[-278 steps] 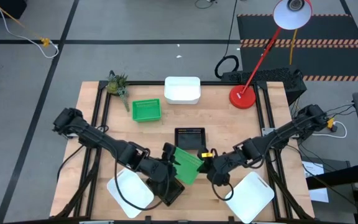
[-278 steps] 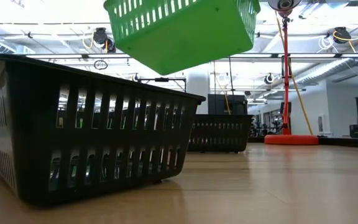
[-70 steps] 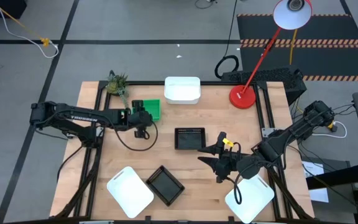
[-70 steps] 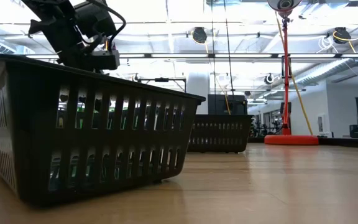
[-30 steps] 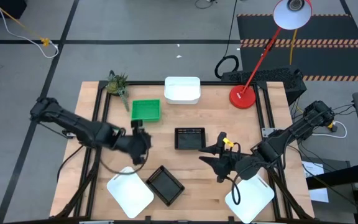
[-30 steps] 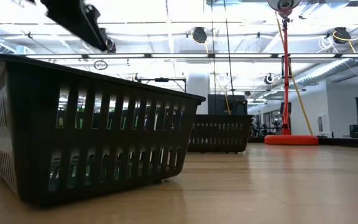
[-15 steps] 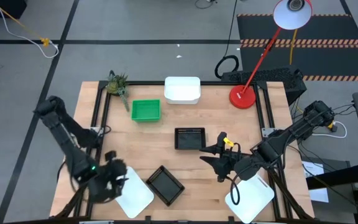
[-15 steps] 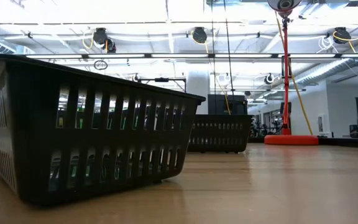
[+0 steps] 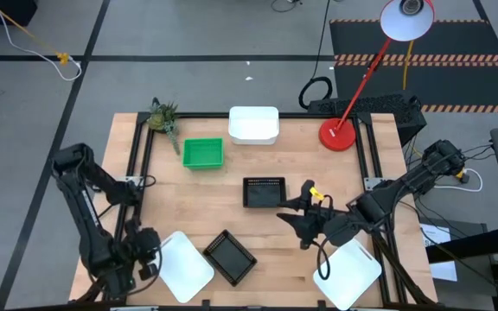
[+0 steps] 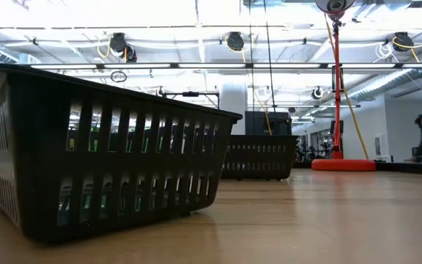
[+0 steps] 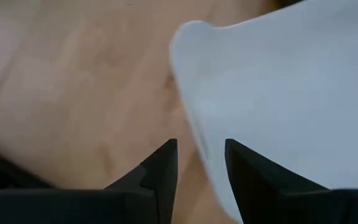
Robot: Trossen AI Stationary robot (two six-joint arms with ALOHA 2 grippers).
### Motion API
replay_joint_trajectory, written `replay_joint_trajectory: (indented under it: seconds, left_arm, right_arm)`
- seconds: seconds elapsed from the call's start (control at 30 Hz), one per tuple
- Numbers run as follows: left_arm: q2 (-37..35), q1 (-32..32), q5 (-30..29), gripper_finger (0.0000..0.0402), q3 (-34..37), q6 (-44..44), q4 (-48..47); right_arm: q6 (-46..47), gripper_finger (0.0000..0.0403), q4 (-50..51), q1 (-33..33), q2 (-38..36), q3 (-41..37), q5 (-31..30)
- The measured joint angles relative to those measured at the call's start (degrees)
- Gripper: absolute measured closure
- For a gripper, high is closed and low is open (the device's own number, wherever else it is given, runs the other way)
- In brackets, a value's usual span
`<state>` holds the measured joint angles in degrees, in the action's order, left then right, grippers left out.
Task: Stack baskets by color
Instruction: Stack the left white bin on the top white bin
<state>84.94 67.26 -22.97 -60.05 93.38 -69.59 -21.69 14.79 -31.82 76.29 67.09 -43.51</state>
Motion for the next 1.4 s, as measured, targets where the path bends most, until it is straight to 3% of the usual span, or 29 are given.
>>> replay_joint_trajectory:
  seconds: [0.27, 0.8, 1.1, 1.23, 1.4]
  left_arm:
    - [2.24, 0.0, 0.65, 0.026, 0.07, 4.78, -3.33]
    - [2.21, 1.51, 2.85, 0.0173, 0.11, 13.83, 2.03]
    - [2.15, 1.49, 7.09, 0.0164, 5.31, 16.51, 5.28]
    - [2.15, 1.44, 7.52, 0.0208, 5.78, 14.24, 5.87]
    - [1.93, 0.84, 11.29, 0.0349, 5.78, 10.44, 5.21]
  right_arm:
    - [-0.02, 0.0264, 0.02, 0.0, 0.0, 0.0, 0.02]
    - [0.0, 0.0264, 0.04, -0.02, 0.0, 0.0, 0.04]
    - [0.0, 0.0264, 0.04, -0.02, 0.0, 0.0, 0.07]
    - [0.0, 0.0264, 0.04, -0.02, 0.0, 0.0, 0.07]
    - [0.02, 0.0264, -0.77, -0.01, 0.0, 0.0, 0.07]
